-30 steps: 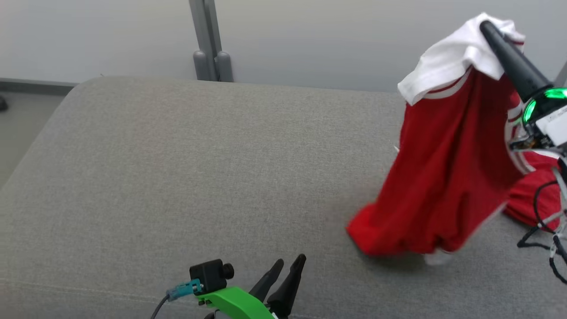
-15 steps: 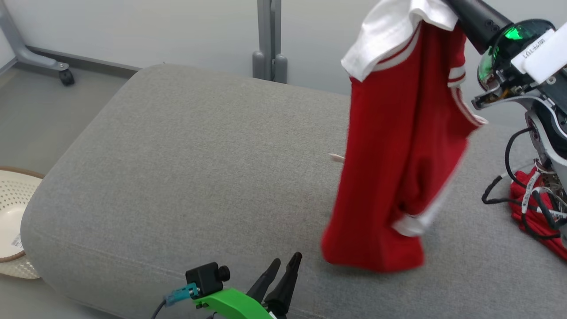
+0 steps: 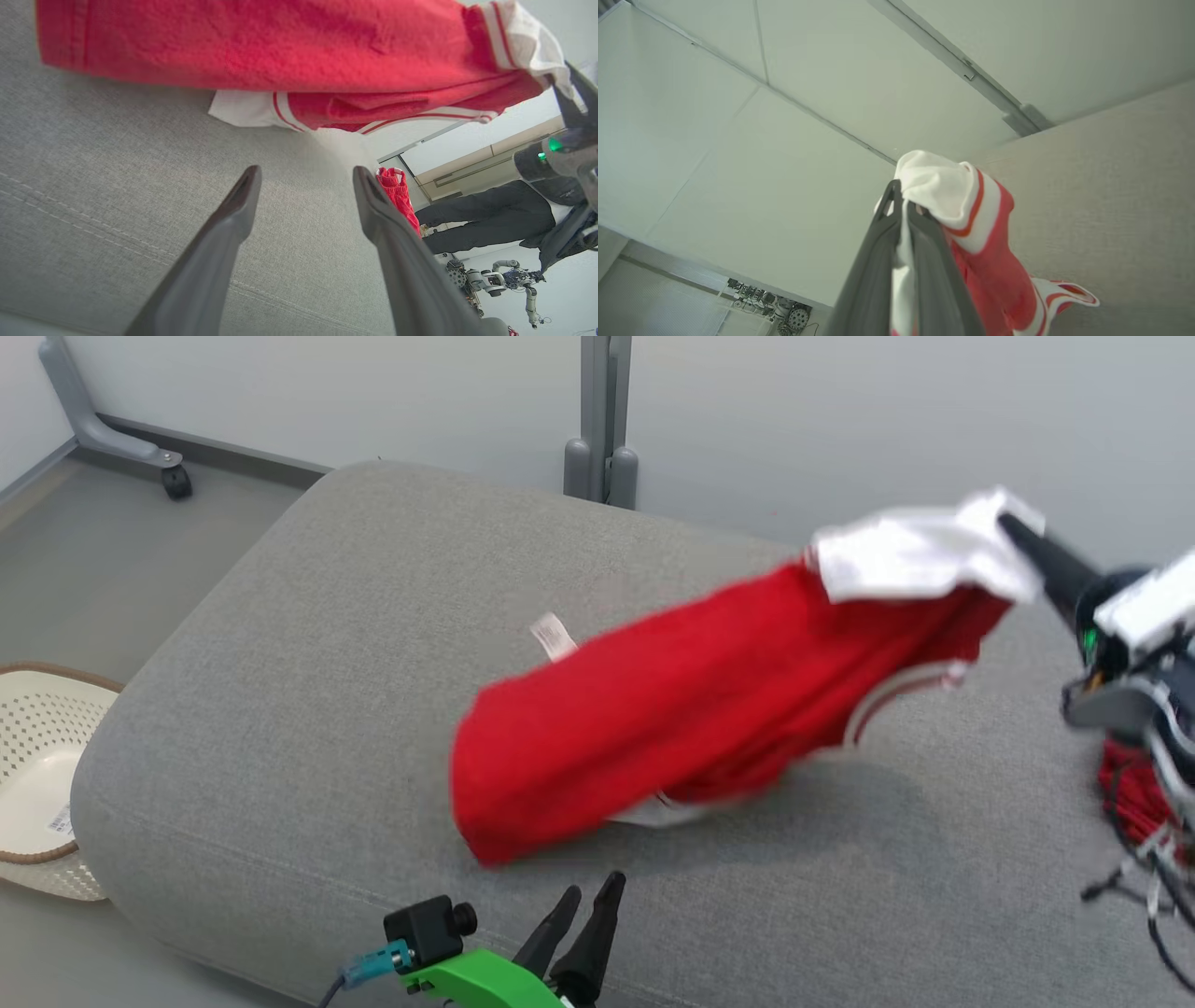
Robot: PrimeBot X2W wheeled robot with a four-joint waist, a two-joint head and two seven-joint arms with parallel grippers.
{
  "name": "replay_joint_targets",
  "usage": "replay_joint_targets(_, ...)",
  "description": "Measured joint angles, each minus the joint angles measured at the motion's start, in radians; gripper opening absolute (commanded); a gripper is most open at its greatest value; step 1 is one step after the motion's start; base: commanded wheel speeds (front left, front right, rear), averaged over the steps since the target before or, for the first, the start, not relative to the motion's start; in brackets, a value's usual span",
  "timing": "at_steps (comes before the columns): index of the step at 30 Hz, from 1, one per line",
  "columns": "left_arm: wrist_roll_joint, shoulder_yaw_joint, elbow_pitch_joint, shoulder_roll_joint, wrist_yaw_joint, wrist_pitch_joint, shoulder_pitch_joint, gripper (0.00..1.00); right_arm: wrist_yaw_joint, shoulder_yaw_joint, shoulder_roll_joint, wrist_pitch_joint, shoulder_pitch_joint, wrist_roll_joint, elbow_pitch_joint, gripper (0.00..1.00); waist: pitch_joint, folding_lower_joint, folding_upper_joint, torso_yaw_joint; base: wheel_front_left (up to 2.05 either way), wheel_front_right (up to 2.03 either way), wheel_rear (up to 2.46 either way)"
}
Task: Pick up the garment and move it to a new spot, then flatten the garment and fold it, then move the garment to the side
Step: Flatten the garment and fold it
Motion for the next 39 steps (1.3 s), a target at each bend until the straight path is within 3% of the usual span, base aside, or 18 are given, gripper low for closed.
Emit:
replay_joint_targets(5, -0.008, -0.016, 0.016, 0.000, 0.000, 0.009, 0.006, 1.00, -0.001, -0.018, 0.009, -0.039, 0.223, 0.010, 0.089, 0.00, -0.006, 0.0000, 0.0000, -0.009, 0.00, 0.00, 0.00)
replay_joint_targets(13, -0.006, 0.012, -0.001, 0.016, 0.001, 0.007, 0.015, 1.00, 0.000, -0.035, 0.047, -0.069, 0.286, 0.035, 0.055, 0.00, 0.007, 0.0000, 0.0000, -0.066, 0.00, 0.00, 0.00)
replay_joint_targets(23, 0.001, 0.087, 0.044, 0.086, 0.040, 0.056, -0.139, 1.00, 0.000, -0.002, -0.010, -0.080, 0.422, -0.016, 0.009, 0.00, 0.067, 0.0000, 0.0000, -0.138, 0.00, 0.00, 0.00)
replay_joint_targets(32, 0.024, 0.110, 0.193, 0.190, 0.047, 0.161, -0.302, 1.00, 0.007, 0.039, 0.026, -0.101, 0.425, -0.049, -0.051, 0.00, 0.164, 0.0000, 0.0000, -0.217, 0.00, 0.00, 0.00)
replay_joint_targets(39, 0.015, 0.125, 0.279, 0.230, 0.012, 0.207, -0.399, 1.00, 0.033, 0.053, 0.044, -0.115, 0.375, -0.065, -0.099, 0.00, 0.267, 0.0000, 0.0000, -0.295, 0.00, 0.00, 0.00)
